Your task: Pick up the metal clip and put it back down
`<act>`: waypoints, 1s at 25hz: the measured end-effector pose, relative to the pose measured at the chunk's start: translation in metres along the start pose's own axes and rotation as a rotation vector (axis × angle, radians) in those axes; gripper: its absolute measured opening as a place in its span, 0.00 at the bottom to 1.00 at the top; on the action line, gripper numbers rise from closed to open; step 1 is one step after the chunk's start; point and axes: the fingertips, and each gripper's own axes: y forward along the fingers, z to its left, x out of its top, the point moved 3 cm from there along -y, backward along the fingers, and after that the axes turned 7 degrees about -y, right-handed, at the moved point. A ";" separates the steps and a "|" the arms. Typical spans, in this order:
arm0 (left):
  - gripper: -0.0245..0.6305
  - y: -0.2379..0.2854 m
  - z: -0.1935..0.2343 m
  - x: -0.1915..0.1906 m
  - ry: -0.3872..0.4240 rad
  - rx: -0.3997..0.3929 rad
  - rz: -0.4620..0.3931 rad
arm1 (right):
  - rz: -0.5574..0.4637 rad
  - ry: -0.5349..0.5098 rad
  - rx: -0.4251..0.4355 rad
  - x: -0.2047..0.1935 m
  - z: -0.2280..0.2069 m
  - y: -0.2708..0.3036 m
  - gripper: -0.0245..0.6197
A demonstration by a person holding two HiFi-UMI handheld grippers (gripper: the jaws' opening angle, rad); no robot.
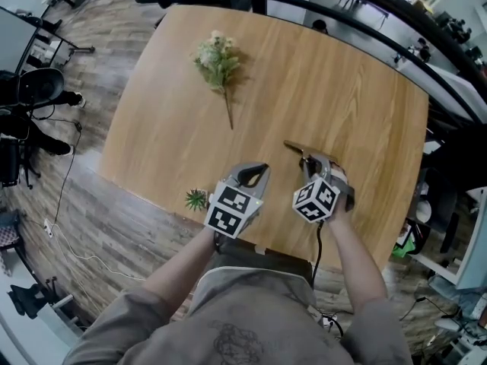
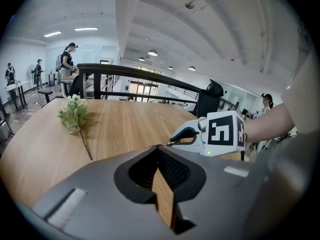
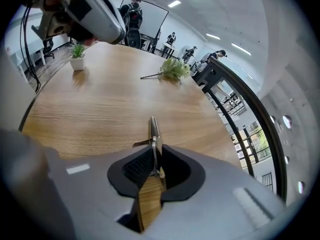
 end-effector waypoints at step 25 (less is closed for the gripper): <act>0.04 -0.093 -0.061 0.103 0.095 0.058 -0.252 | -0.422 0.447 -0.173 0.022 -0.094 -0.231 0.06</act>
